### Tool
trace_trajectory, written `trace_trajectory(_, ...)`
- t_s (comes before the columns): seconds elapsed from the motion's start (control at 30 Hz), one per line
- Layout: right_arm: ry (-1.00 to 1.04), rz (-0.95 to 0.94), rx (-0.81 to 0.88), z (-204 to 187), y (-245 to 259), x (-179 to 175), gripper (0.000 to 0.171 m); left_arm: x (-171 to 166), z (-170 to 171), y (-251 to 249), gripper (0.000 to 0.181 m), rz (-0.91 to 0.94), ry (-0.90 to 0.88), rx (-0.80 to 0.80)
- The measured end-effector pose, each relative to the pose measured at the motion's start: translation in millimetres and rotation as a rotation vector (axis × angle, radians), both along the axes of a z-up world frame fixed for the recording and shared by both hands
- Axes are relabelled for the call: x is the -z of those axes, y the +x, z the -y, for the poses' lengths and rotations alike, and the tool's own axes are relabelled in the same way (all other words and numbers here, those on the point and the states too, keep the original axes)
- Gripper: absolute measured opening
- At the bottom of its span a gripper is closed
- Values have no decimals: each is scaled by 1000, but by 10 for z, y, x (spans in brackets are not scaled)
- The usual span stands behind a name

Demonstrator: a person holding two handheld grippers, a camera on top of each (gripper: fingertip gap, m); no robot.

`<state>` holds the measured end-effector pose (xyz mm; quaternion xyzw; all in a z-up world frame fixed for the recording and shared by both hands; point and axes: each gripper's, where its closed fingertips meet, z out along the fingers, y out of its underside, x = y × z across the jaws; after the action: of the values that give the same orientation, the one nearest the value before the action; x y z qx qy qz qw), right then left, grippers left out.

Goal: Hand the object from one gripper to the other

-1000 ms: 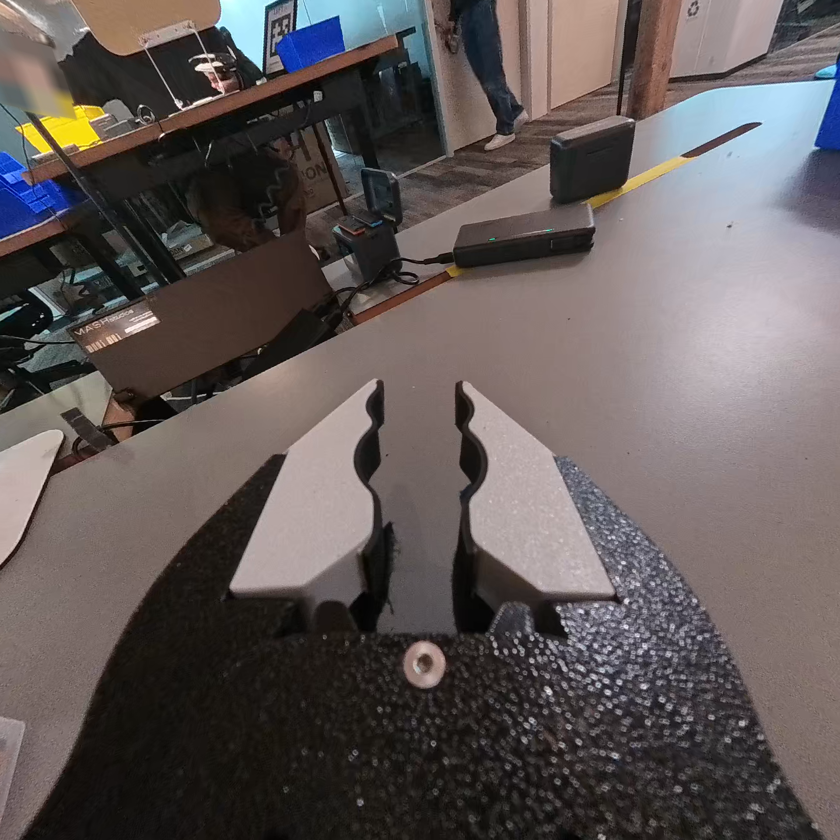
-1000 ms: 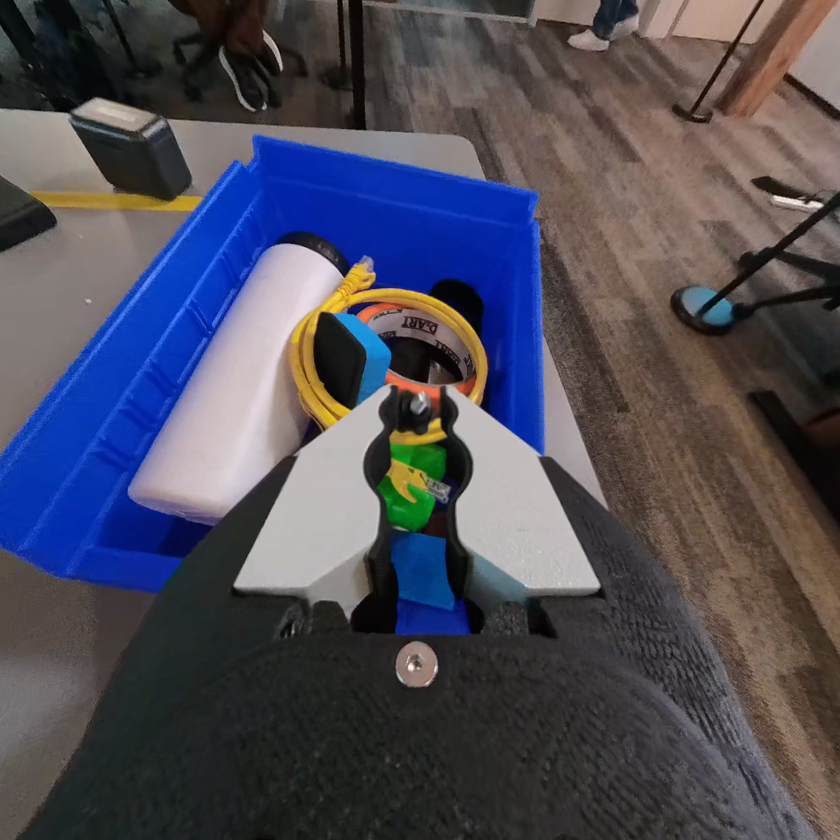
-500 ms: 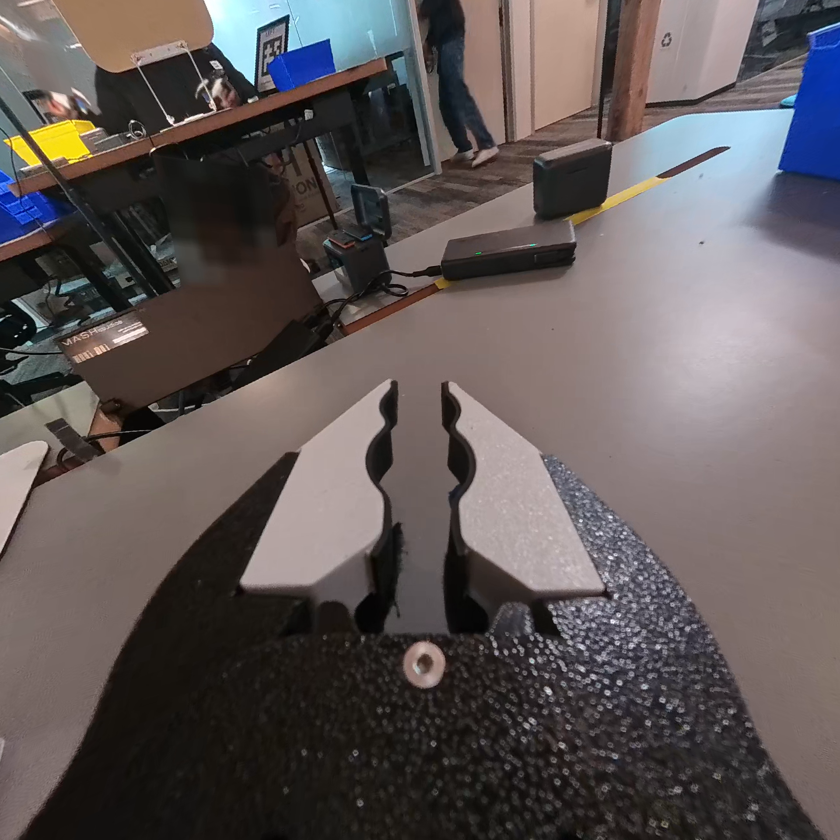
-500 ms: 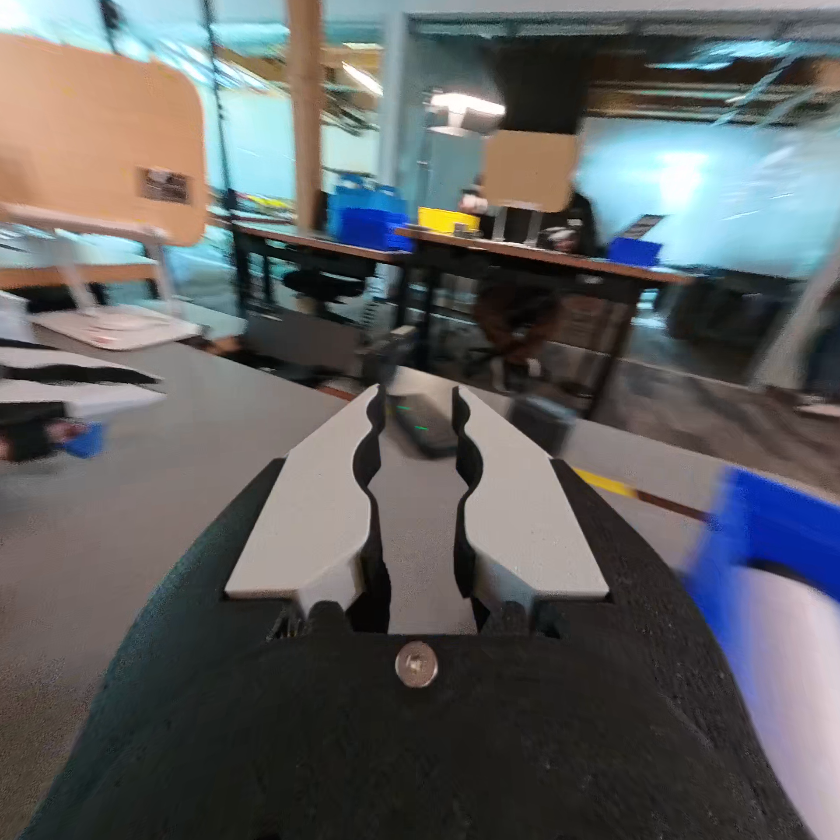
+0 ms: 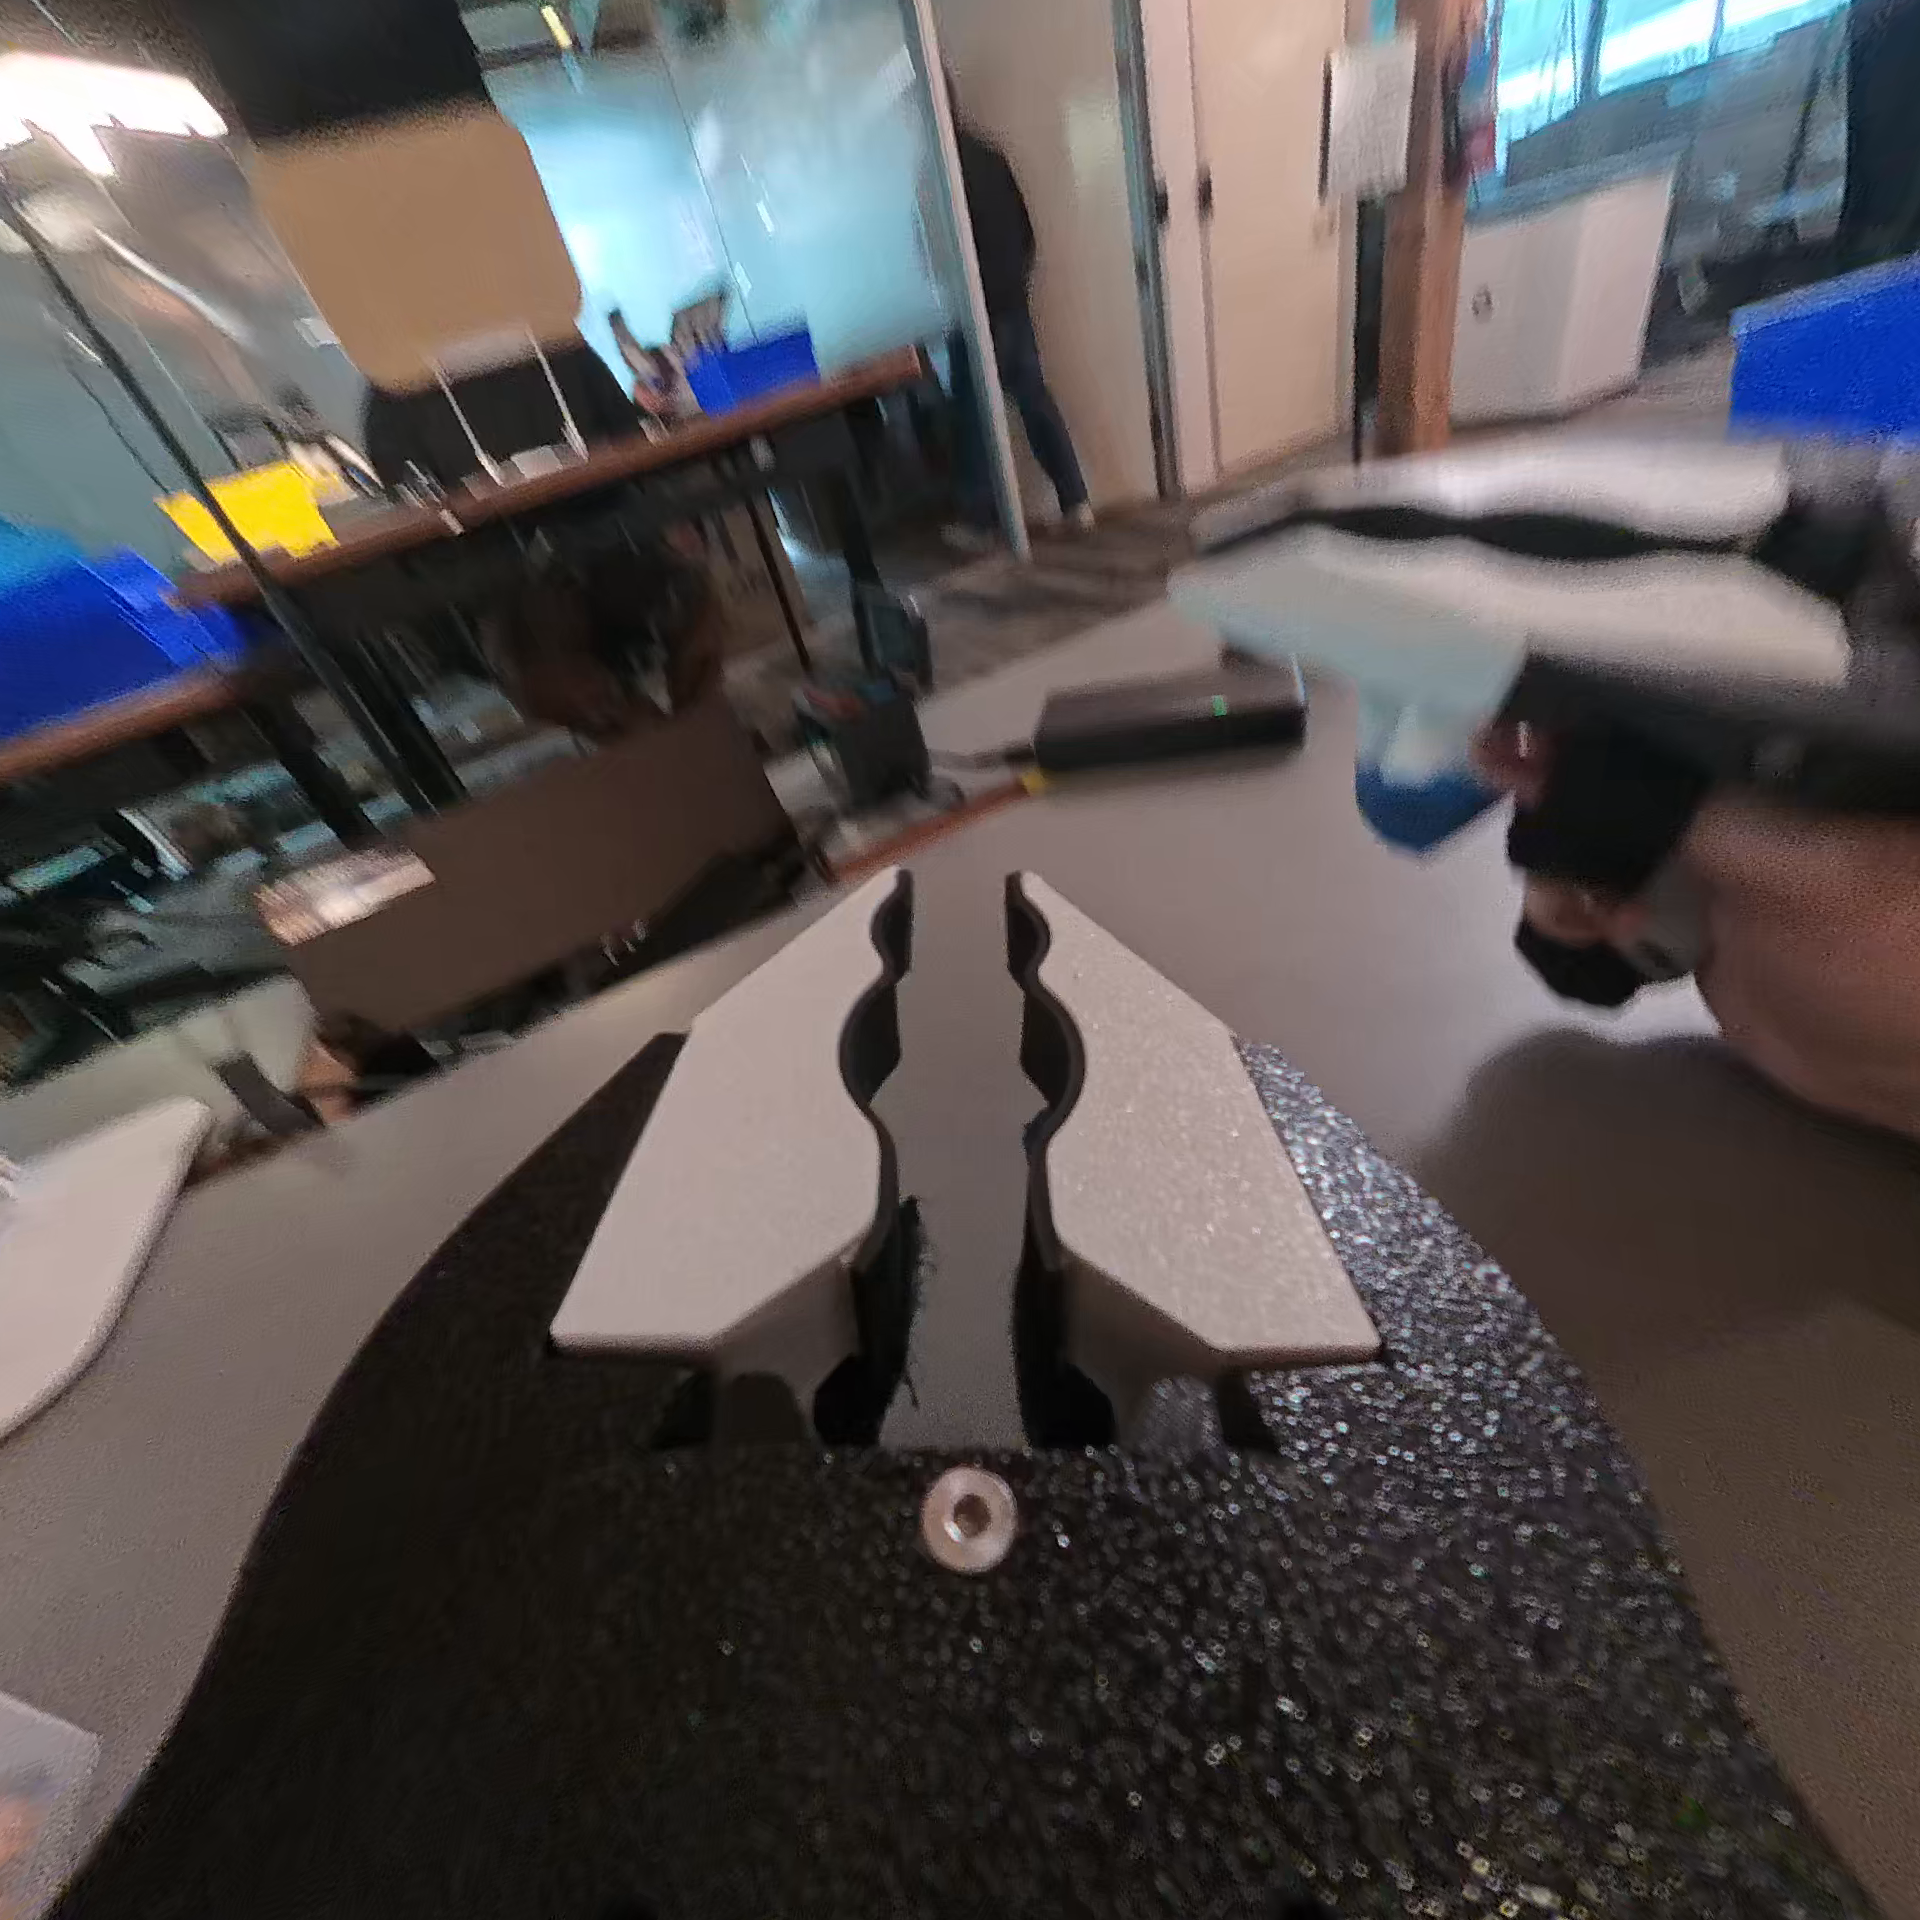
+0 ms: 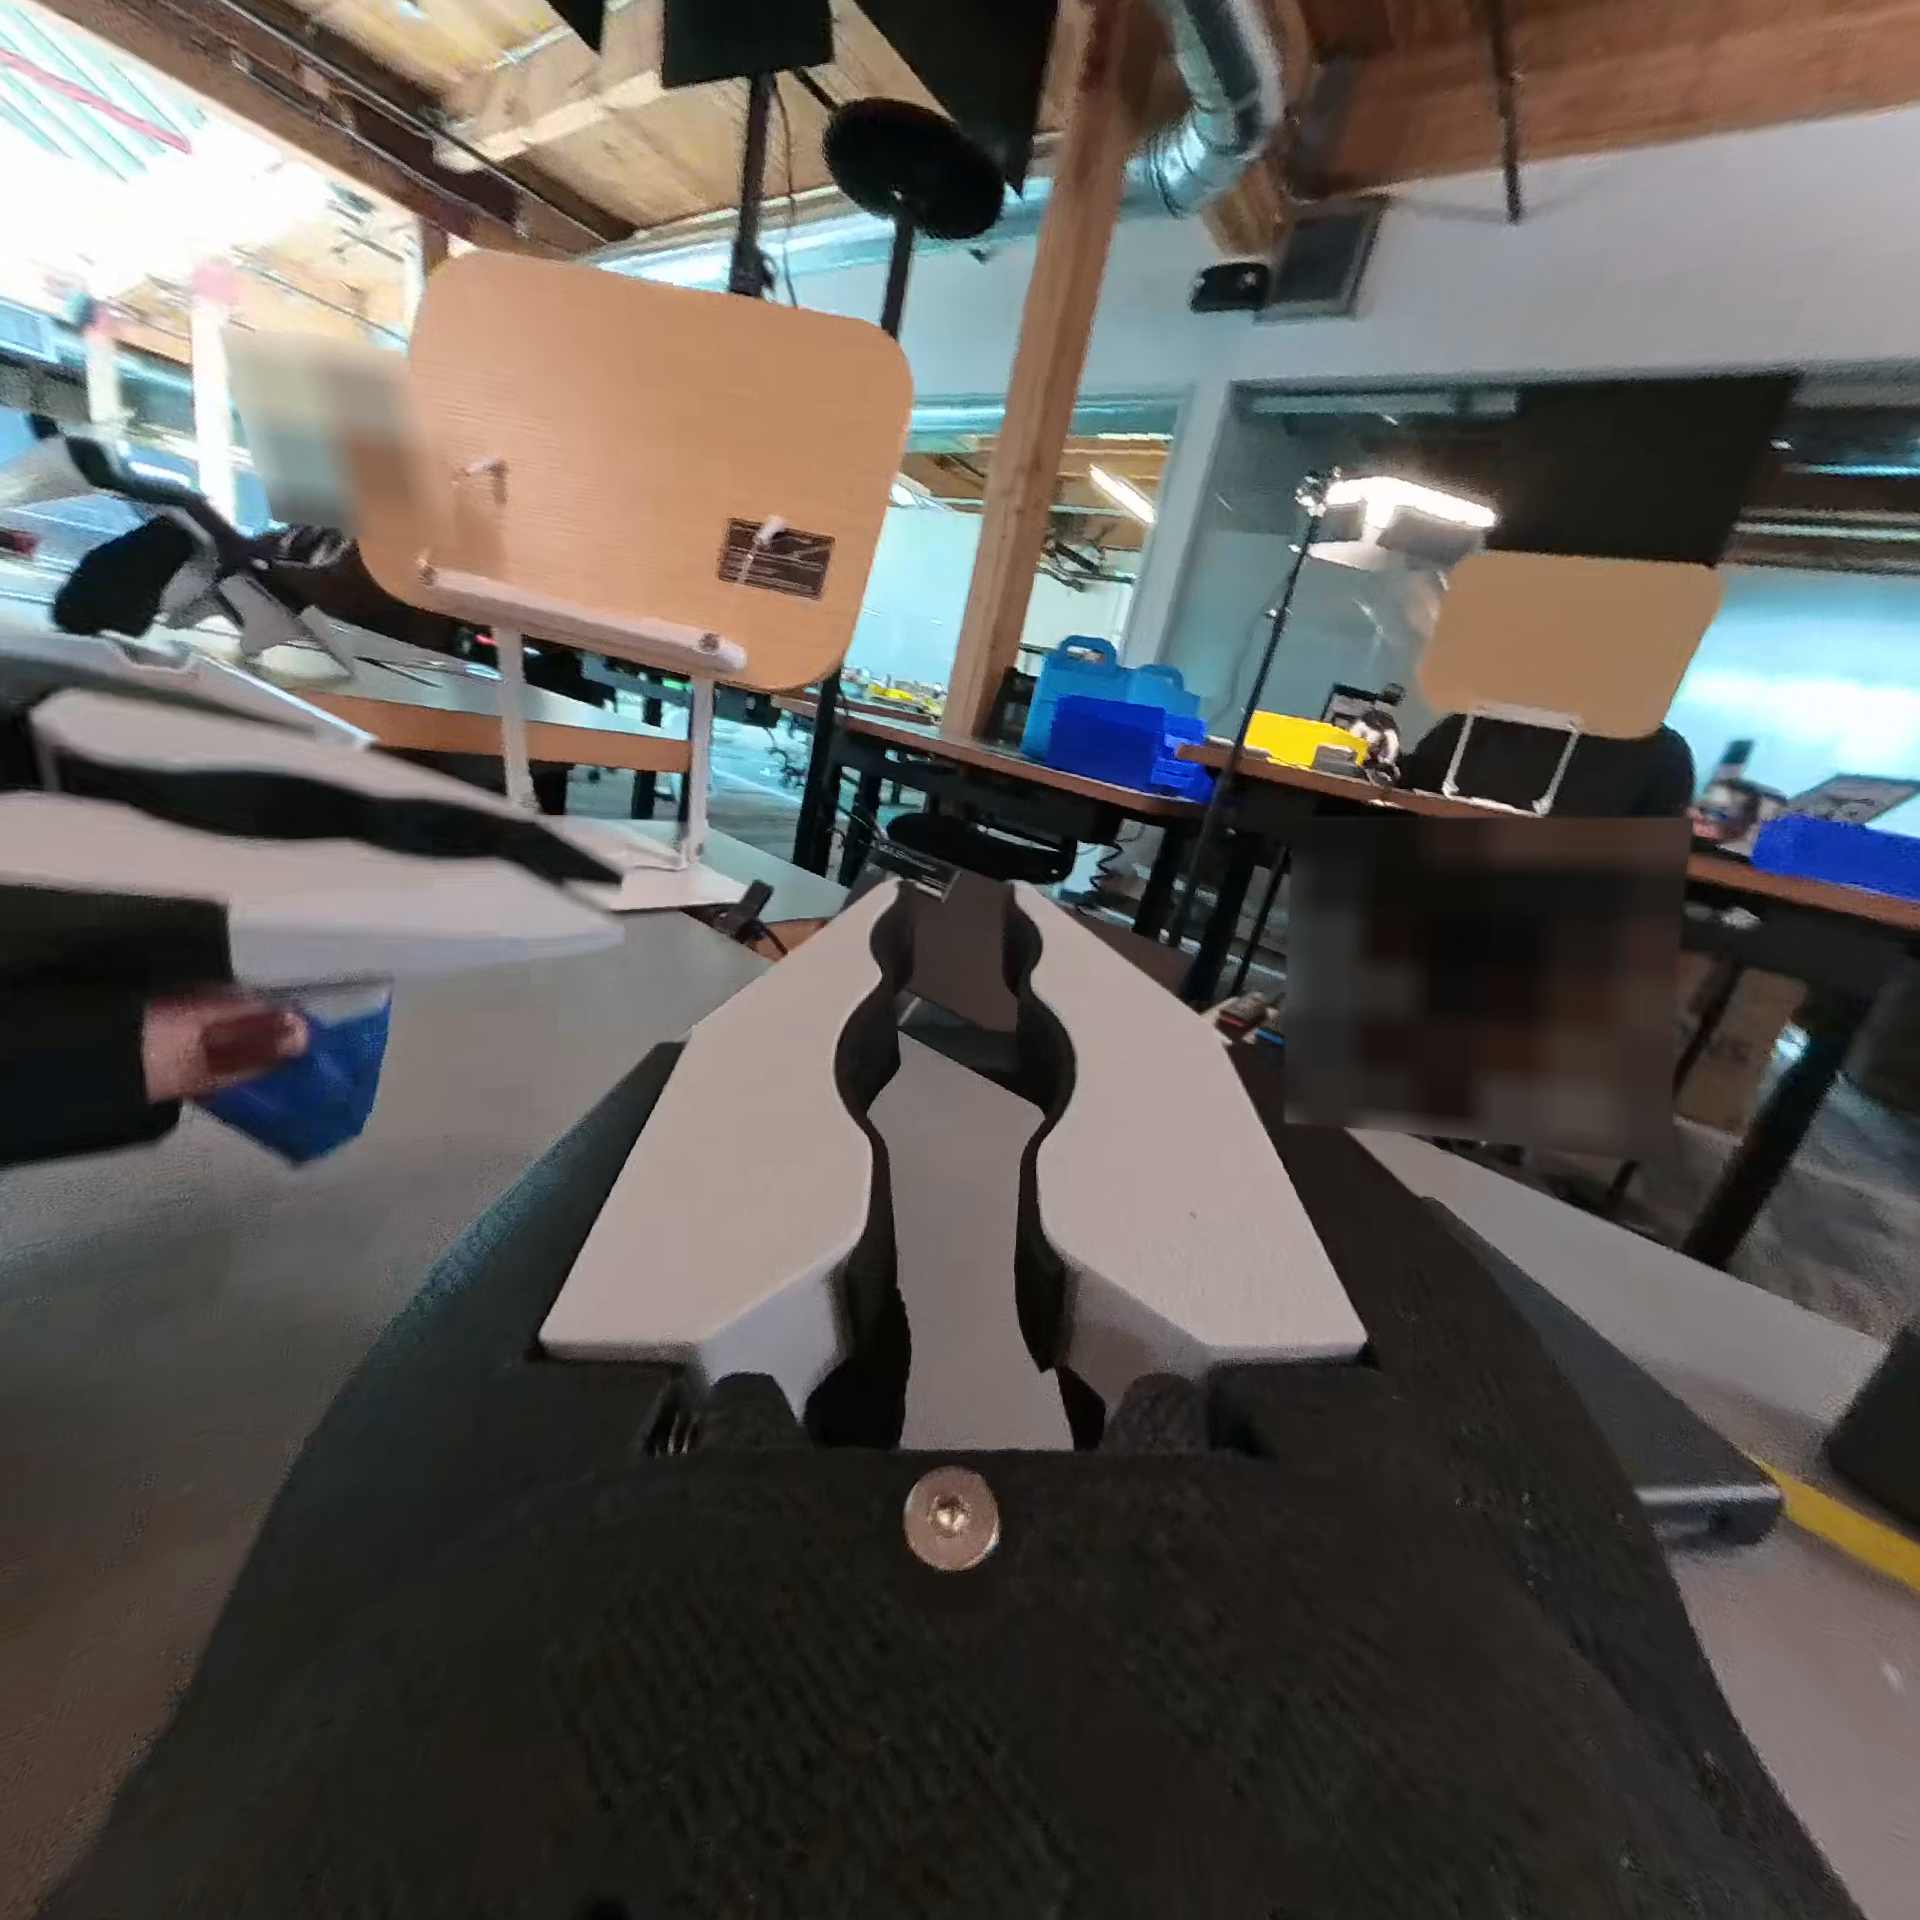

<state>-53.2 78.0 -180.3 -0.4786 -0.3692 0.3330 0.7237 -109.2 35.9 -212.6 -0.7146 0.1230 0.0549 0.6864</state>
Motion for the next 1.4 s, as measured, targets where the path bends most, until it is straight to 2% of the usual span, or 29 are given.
trace_trajectory(0.13,-32,-41,-53,-1,41,-26,17,-430,184,63,24,-2,82,-4)
trace_trajectory(0.27,-80,-59,-76,-46,39,-15,19,-1051,677,19,26,5,182,-79)
trace_trajectory(0.4,-100,-73,-89,-55,40,-27,19,-1306,1294,-697,29,-27,88,-321)
trace_trajectory(0.47,-117,-79,-97,-64,35,-25,18,-1200,1597,-1273,27,-23,-50,-465)
trace_trajectory(0.5,-127,-82,-100,-69,33,-22,19,-1069,1727,-1565,20,-10,-146,-514)
trace_trajectory(0.53,-136,-84,-103,-76,33,-19,19,-923,1846,-1864,21,24,-235,-565)
trace_trajectory(0.63,-155,-89,-107,-94,33,-9,19,-392,2060,-2507,19,169,-501,-611)
trace_trajectory(0.73,-165,-85,-114,-94,24,5,19,135,2122,-2749,22,303,-755,-587)
trace_trajectory(1.0,-168,-66,-137,-59,-20,31,19,810,2152,-3121,26,220,-1060,-685)
trace_trajectory(1.07,-169,-67,-139,-58,-24,30,19,950,2171,-3147,31,193,-1129,-693)
trace_trajectory(1.13,-174,-68,-142,-58,-25,34,19,969,2134,-3164,21,192,-1130,-697)
trace_trajectory(1.17,-178,-68,-144,-60,-26,36,19,973,2149,-3177,9,189,-1143,-712)
trace_trajectory(1.27,-183,-71,-143,-68,-20,36,19,881,2148,-3184,8,90,-1124,-715)
trace_trajectory(1.33,-188,-76,-146,-69,-16,33,19,653,2072,-3133,7,16,-1018,-713)
trace_trajectory(1.4,-195,-81,-151,-65,-18,32,19,265,1966,-3012,8,-38,-840,-710)
